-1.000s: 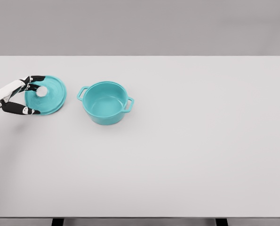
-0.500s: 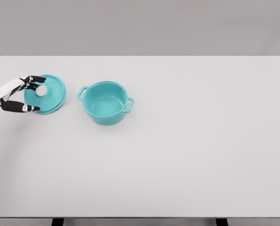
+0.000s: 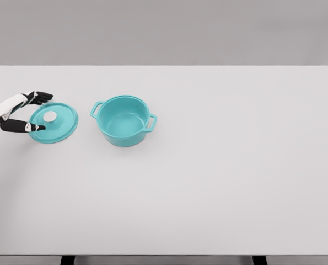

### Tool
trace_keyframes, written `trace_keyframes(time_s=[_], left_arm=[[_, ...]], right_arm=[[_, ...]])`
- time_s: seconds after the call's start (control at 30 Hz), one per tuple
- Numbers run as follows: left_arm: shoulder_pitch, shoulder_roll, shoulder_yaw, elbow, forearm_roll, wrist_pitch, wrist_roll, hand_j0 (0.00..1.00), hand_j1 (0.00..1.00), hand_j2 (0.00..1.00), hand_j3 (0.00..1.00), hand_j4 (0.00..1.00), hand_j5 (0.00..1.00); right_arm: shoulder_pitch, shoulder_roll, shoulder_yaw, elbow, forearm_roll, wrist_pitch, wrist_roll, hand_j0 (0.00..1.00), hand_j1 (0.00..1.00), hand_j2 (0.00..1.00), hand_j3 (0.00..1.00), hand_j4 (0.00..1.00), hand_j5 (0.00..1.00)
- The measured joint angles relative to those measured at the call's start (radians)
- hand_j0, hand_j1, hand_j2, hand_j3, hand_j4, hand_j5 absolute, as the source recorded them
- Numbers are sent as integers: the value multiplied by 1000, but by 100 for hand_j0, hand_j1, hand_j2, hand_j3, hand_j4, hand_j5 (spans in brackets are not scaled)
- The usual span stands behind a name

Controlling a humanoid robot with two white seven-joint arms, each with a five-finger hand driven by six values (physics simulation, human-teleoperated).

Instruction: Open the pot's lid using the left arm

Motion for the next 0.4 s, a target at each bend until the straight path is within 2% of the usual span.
trace_keyframes(time_s=[0.4], left_arm=[[14, 24, 65, -12, 2, -39, 0, 100, 100, 100, 100, 100, 100]], right_arm=[[0, 0, 0, 0, 0, -1, 0, 100, 100, 100, 100, 100, 100]])
